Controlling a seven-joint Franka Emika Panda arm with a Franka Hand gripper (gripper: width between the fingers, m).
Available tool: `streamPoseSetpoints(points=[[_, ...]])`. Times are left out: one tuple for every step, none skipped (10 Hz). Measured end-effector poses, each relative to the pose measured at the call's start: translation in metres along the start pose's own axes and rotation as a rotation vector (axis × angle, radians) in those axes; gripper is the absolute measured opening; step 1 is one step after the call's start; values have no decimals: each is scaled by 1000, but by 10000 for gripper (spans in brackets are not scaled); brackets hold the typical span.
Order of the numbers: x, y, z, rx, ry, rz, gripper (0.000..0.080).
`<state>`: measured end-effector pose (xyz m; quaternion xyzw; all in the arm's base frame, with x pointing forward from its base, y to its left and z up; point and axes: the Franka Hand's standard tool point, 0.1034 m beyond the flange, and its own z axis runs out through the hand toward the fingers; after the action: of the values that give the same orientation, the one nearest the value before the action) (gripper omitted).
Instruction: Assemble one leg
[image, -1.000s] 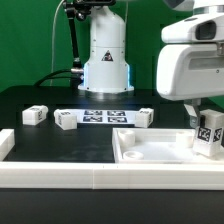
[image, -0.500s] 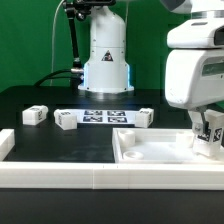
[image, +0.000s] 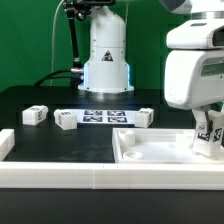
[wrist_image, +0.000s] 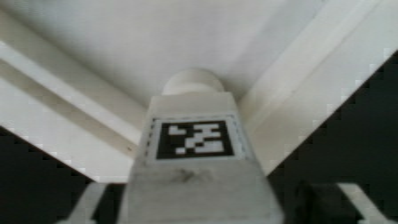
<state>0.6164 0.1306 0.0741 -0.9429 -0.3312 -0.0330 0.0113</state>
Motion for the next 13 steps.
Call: streamPoseSetpoints(points=[[-1,1,0,-1,-1,7,294],[-1,1,0,-1,-1,21,294],[-1,1,0,-1,-1,21,294],[-1,1,0,0,-1,34,294],[-1,2,0,-1,1,138,294],[-1,3,0,-2,9,229,294],[-2,5,0,2,19,355,294],[-3,6,2,2,38,459,294],[-4,7,2,5,66,581,294],[-6,7,2,7,86,703,294],[-7,7,2,10,88,820,294],[-8,7,2,14,91,952,294],[-9,7,2,23,89,1099,294]])
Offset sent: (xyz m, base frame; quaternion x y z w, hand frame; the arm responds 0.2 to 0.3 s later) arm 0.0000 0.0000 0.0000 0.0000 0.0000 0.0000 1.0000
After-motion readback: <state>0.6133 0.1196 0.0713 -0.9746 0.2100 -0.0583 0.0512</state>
